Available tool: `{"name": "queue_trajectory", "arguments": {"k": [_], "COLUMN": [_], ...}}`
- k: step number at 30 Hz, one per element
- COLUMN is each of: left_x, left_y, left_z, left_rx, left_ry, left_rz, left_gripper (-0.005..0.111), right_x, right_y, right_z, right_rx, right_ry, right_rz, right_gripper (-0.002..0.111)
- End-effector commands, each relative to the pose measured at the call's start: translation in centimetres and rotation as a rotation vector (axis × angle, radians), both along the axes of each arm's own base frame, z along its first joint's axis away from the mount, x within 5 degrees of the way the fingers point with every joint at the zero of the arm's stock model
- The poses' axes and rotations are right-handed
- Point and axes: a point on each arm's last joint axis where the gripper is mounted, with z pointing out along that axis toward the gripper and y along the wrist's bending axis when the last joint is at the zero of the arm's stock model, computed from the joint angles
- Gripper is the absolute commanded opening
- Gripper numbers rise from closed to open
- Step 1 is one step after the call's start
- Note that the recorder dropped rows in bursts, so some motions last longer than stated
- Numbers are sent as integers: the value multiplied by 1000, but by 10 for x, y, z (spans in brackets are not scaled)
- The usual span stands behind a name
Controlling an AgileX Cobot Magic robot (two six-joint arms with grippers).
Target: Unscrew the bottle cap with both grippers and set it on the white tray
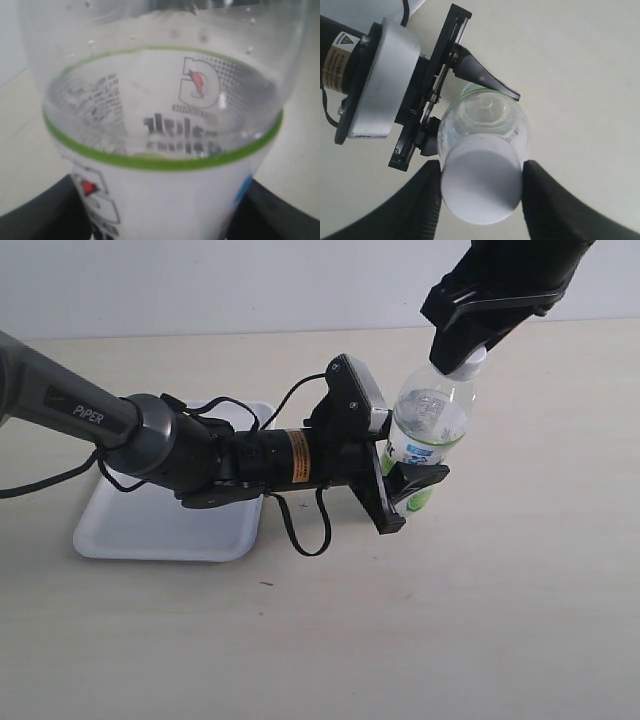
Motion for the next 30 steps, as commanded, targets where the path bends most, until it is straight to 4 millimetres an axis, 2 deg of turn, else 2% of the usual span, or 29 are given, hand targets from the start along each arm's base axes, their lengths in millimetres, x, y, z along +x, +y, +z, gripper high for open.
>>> {"name": "queue_trajectory", "arguments": {"k": [1, 18, 24, 30], "left_x": [0, 0, 0, 0], "left_y": [2, 2, 2, 2], "left_z": [1, 1, 1, 0], "left_rx": [7, 6, 8, 12], "left_ry": [1, 4, 4, 8], "left_rz": [5, 6, 7, 10], "left_gripper": [0, 0, 0, 0], "right_x": [0, 1, 1, 1], "right_y": [2, 2, 2, 1], "right_z": [0, 0, 0, 0], "right_rx": [-14, -165, -276, -363], "right_ry": [-25, -182, -284, -352], "right_rz": [114, 710, 1147, 1452], "right_gripper": [0, 0, 0, 0]}}
